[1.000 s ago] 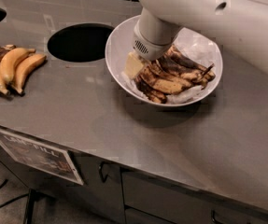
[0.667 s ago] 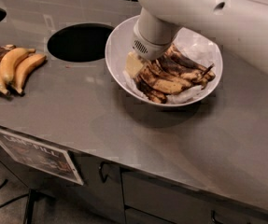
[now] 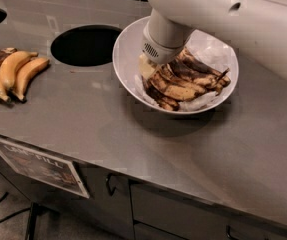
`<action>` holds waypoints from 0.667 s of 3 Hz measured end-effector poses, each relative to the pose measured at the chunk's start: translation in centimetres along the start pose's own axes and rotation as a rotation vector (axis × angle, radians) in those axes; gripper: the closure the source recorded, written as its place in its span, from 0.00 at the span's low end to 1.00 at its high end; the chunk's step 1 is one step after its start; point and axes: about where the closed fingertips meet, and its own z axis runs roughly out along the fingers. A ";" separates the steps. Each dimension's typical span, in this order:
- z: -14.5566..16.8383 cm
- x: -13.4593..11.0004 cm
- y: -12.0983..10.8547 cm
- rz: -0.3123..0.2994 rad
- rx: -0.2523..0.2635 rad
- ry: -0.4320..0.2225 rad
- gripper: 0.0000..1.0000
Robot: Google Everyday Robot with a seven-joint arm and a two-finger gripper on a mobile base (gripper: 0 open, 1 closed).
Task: Pick banana from white bowl
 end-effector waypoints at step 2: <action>0.5 0.1 0.2 -0.011 -0.007 0.020 0.90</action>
Offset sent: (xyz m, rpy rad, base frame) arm 0.0024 0.0025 -0.0091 -0.0273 0.0327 0.0155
